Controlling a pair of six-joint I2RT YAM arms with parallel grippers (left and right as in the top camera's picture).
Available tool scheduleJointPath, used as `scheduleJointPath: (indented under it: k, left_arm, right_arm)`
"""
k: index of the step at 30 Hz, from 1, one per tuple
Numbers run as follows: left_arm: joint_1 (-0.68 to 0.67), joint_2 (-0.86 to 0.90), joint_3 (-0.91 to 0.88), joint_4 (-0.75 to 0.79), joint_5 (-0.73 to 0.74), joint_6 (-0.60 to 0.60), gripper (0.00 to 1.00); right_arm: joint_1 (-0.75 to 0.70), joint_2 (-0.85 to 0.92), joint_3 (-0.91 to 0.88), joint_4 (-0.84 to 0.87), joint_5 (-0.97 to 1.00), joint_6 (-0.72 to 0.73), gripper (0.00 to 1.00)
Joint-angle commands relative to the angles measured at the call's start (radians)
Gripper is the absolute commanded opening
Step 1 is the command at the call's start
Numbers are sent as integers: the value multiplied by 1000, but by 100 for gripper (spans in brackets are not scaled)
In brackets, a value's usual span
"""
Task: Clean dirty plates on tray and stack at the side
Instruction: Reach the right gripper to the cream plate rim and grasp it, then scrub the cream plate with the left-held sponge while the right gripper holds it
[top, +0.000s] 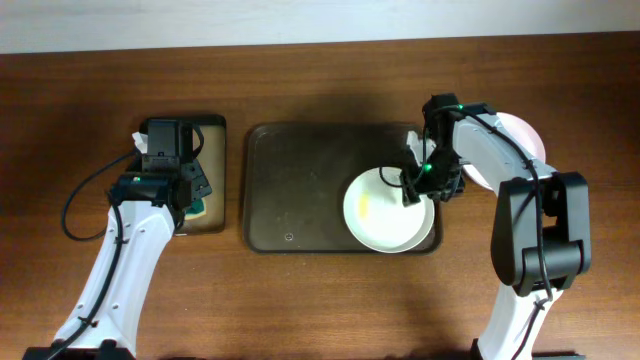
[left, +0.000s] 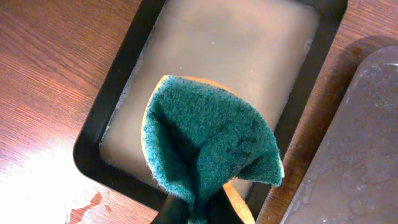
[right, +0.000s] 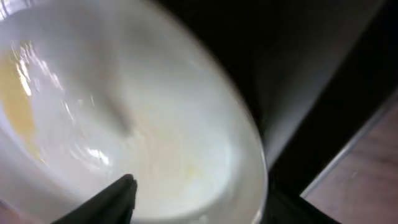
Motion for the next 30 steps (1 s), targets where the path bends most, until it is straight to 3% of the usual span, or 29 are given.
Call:
scheduleJointPath:
  k: [1, 5, 10, 13, 16, 17, 25, 30]
  left_arm:
    - [-2, 5, 0, 5, 4, -9, 0]
    - [-2, 5, 0, 5, 22, -9, 0]
    - [-2, 5, 0, 5, 22, -9, 0]
    - [-2, 5, 0, 6, 29, -9, 0]
    - [-2, 5, 0, 17, 76, -9, 0]
    - [-3, 5, 0, 20, 98, -9, 0]
    - [-53, 5, 0, 31, 291, -4, 0]
    - [-139, 7, 0, 35, 333, -6, 0]
  right_arm:
    - [5, 3, -19, -18, -26, 48, 62]
    - [5, 3, -86, 26, -25, 86, 62]
    - [5, 3, -148, 109, -28, 156, 47]
    - [5, 3, -149, 121, -83, 199, 35]
    - [5, 3, -149, 138, -196, 199, 13]
    - [6, 3, -149, 148, -241, 199, 10]
    - [111, 3, -149, 276, -264, 275, 10]
    - [245, 3, -149, 394, -109, 462, 17]
